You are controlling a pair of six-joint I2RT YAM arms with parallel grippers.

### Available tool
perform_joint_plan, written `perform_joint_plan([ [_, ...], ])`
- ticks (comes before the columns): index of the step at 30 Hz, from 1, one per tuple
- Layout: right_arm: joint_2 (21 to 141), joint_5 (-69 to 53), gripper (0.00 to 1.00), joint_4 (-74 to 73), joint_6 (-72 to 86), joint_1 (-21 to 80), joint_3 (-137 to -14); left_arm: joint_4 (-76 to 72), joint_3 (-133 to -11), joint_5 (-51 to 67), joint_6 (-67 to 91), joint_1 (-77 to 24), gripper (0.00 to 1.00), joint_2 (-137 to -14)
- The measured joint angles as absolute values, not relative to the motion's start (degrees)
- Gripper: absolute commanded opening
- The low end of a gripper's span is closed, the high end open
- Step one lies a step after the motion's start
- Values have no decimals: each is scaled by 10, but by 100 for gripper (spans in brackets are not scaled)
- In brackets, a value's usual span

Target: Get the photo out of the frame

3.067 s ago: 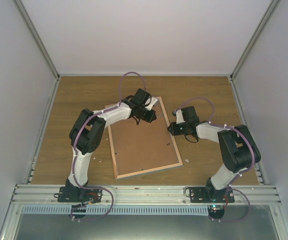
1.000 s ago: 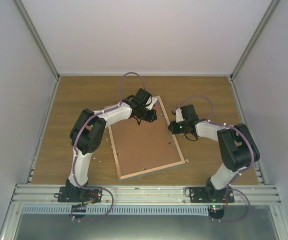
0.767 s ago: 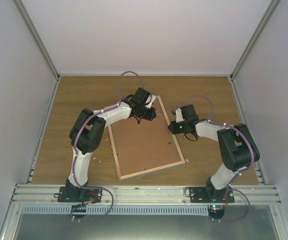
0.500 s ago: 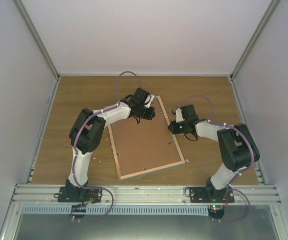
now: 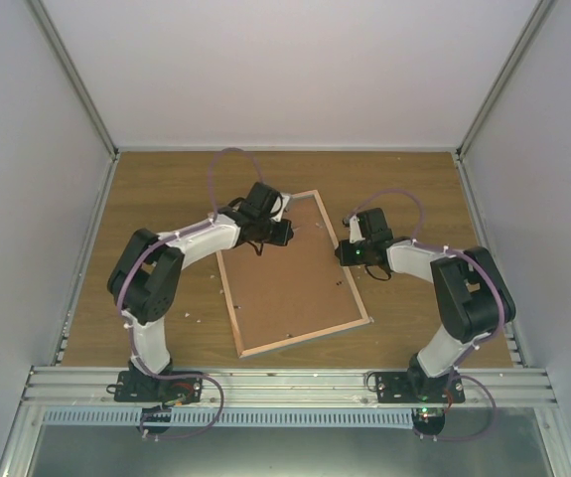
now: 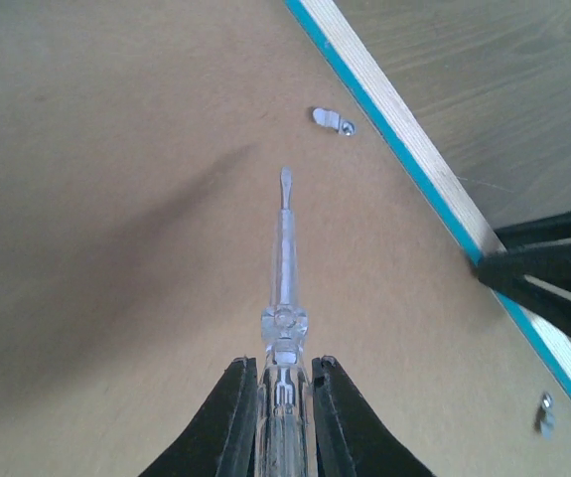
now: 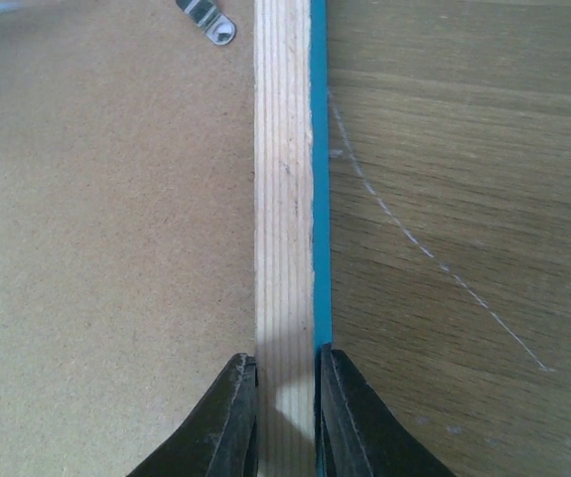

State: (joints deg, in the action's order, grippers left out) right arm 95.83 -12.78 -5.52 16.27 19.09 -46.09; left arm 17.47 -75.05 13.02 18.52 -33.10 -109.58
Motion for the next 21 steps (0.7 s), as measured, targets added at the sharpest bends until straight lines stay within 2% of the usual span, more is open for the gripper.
perform_joint_plan([
  [9, 917, -70, 1, -65, 226, 193, -429, 155, -650, 119, 203, -319, 0, -943],
  [14, 853, -25, 1, -71, 296, 193, -370, 143, -599, 115, 212, -317, 0, -884],
  [16, 818, -8, 3, -82, 326, 194, -344, 143, -582, 113, 216, -316, 0, -868],
  [21, 765, 21, 21, -120, 377, 210, -319, 142, -558, 113, 222, -309, 0, -845],
])
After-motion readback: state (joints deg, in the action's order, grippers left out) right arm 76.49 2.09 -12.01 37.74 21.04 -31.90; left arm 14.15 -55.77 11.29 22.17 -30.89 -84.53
